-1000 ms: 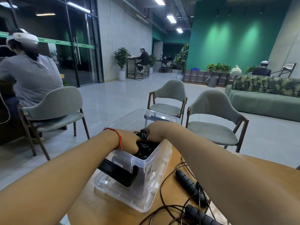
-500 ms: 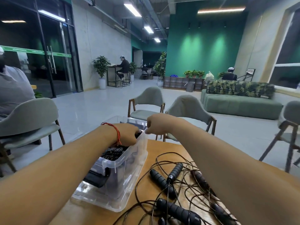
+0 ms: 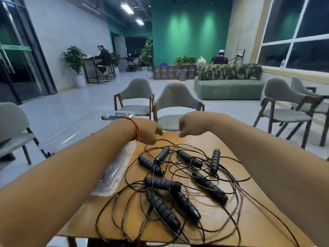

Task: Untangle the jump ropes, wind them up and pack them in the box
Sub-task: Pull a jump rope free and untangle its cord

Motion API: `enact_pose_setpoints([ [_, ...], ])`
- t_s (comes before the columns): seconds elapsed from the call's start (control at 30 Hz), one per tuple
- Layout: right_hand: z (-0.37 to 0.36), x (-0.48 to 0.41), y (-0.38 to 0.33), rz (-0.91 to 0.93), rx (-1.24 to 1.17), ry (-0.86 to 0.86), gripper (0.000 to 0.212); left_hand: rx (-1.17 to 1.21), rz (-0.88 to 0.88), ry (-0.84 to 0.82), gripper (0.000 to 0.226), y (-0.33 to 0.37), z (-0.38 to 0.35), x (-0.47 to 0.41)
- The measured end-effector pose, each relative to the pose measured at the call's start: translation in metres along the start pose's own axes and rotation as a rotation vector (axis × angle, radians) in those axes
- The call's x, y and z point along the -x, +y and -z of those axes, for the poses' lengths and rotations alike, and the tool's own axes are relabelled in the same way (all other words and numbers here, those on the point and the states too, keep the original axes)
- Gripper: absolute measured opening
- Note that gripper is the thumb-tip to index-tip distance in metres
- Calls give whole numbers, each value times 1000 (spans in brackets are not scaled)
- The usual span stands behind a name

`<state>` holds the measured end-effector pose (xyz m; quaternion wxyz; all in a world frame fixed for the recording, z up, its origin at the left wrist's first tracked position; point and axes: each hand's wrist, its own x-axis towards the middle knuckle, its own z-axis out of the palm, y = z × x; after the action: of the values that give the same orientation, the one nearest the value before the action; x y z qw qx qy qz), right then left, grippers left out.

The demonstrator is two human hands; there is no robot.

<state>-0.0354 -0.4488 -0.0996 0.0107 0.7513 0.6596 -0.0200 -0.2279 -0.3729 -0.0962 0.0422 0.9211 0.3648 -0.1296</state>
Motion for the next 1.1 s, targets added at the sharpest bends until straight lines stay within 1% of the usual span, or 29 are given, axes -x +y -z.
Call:
enact_pose_setpoints([
  [0.07,-10,21,10,-23,-42,-11,32,-47,-19,-68,66,2,-14,0],
  [0.1,-15,31,14,-36,-68,-17,31,-59,-3,-92,59,3,-21,3],
  [0.13,-21,40,18,-46,-98,-23,28,-59,30,-89,43,-4,-33,-2],
  [0.17,-30,51,21,-61,-127,-34,25,-129,56,-105,22,-5,-43,0],
  [0.2,-39,61,23,-70,-154,-43,23,-160,72,-112,12,-4,-54,1],
  [0.23,-49,69,26,-77,-173,-50,21,-177,60,-126,10,-3,-67,0],
  [0.27,-59,76,28,-82,-196,-52,19,-134,8,-143,26,-1,-81,-2],
  [0.3,-69,83,30,-93,-217,-56,18,-113,-94,-148,52,9,-88,6],
  [0.33,-78,87,33,-106,-233,-64,19,-23,-173,-176,68,16,-96,8],
  [0.37,-86,90,36,-122,-246,-73,19,1,-195,-176,74,21,-101,8],
  [0.4,-92,93,38,-140,-264,-75,19,52,-212,-165,72,25,-104,9],
  [0.53,-103,100,38,-164,-316,-115,18,70,-199,-171,56,30,-118,4],
  [0.6,-114,101,29,-129,-287,-159,28,63,-198,-175,56,30,-124,1],
  [0.67,-131,101,19,-102,-216,-179,32,56,-206,-172,60,32,-127,0],
  [0.7,-137,99,15,-97,-170,-155,30,52,-212,-158,60,33,-126,0],
  [0.8,-139,93,14,-123,-98,-10,13,88,-200,-116,57,34,-122,1],
  [0.9,-124,87,18,-109,-47,-21,11,94,-197,-48,54,32,-113,2],
  [0.97,-109,83,22,-124,-153,71,8,100,-187,29,52,29,-104,1],
  [1.03,-85,78,25,-156,-392,222,7,141,-175,165,53,29,-93,-1],
  [1.1,-56,73,25,-162,-635,325,9,187,-178,324,64,30,-82,-6],
])
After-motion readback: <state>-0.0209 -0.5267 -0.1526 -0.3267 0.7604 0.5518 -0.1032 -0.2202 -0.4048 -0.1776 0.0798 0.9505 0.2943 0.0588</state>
